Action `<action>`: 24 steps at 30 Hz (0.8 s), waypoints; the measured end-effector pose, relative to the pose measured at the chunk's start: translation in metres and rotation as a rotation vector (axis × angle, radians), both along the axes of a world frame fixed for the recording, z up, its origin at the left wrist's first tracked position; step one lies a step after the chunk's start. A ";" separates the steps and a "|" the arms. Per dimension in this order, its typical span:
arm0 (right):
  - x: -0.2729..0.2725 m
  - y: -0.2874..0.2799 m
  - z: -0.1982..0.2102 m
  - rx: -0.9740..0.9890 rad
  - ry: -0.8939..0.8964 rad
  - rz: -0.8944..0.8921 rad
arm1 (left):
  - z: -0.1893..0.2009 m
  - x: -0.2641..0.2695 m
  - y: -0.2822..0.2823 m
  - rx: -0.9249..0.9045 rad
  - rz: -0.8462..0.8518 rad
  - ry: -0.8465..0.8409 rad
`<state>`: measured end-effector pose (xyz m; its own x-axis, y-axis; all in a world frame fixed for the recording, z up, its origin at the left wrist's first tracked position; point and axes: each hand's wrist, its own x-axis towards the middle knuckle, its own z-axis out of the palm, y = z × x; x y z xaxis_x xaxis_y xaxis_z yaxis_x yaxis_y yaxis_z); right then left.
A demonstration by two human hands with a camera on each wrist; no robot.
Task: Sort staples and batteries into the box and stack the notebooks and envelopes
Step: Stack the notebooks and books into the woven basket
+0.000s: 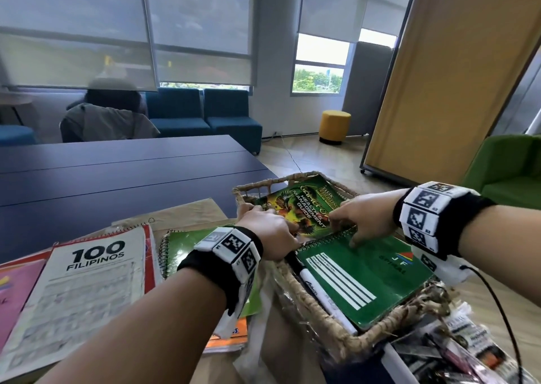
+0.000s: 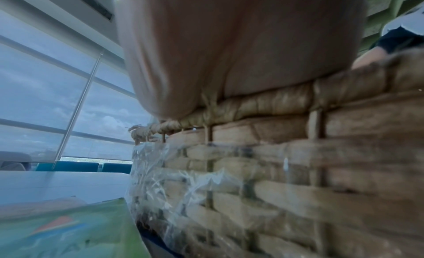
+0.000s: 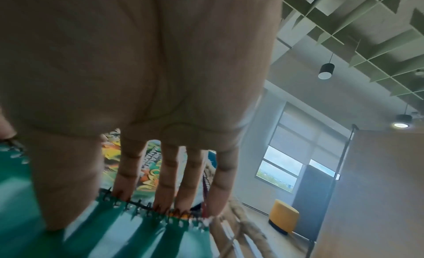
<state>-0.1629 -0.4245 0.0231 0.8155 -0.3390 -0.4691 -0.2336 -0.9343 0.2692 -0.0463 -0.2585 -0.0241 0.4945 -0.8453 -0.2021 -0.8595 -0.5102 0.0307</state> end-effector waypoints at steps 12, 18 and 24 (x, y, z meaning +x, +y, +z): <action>-0.007 -0.004 -0.004 0.070 -0.017 -0.120 | -0.003 0.003 -0.001 -0.026 0.009 0.030; -0.004 0.001 -0.007 0.044 -0.021 -0.151 | -0.004 0.004 -0.002 -0.030 0.001 0.038; -0.003 0.002 -0.006 0.055 -0.042 -0.144 | -0.004 0.003 -0.001 -0.028 0.001 0.028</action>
